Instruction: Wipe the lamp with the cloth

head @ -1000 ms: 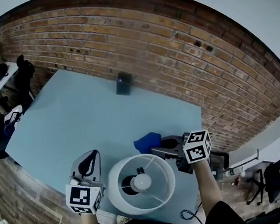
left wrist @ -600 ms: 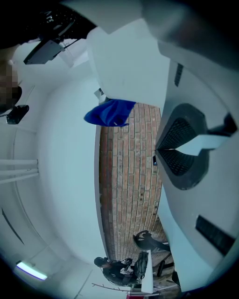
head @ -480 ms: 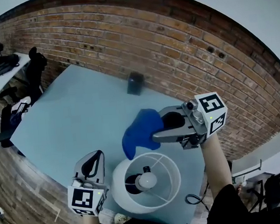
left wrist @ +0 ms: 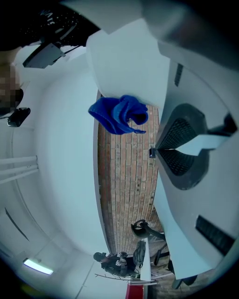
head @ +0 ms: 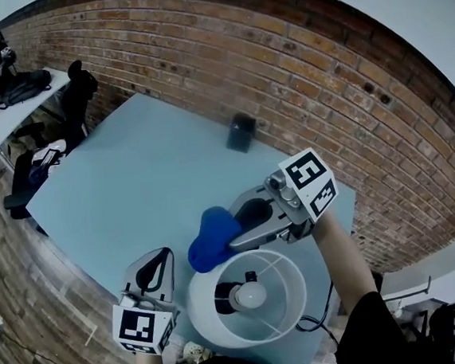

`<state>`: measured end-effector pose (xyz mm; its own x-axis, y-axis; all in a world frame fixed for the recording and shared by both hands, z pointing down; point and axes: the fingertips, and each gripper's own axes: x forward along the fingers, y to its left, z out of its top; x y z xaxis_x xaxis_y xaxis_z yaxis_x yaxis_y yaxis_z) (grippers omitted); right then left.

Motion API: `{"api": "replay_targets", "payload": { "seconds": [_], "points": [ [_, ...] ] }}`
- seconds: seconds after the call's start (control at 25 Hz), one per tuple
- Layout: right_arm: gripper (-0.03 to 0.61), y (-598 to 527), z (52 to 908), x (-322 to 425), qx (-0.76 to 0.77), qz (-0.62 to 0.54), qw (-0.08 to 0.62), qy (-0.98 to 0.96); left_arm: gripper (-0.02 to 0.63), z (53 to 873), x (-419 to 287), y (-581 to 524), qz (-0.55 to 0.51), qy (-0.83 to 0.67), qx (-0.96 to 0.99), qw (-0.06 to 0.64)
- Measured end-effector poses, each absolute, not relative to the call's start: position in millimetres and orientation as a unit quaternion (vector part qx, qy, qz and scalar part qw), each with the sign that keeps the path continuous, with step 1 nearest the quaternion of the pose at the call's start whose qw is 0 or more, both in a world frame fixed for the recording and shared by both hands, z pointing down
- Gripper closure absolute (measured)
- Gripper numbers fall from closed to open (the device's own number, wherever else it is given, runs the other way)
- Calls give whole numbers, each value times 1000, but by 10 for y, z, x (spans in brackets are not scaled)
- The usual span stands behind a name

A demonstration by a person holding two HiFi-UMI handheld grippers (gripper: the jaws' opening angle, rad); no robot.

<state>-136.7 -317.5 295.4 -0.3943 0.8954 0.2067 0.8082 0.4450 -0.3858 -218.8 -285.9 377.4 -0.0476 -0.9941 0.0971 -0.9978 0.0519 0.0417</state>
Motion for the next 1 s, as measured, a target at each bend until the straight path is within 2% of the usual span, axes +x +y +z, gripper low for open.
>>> {"api": "replay_targets", "payload": {
  "seconds": [0.36,0.56,0.64,0.8,1.0],
  "points": [
    [520,-3134,3748,-1691,-495,168,297,-799,605,3930,-2205,-2699,26,-737,673,65],
    [520,-3406,4130,-1931,-353,198,332,-852,604,3923,-2178,-2581,27,-716,693,74],
    [520,-3535,3929,-1940,-296,197,308,-882,605,3929,-2216,-2554,18,-709,702,64],
    [520,-3657,3000,-1702,-211,135,232,-940,605,3871,-2220,-2618,6,-684,728,45],
    [519,-3259,1949,-1383,-110,104,146,-978,605,3735,-2205,-2658,1,-631,775,24]
  ]
}}
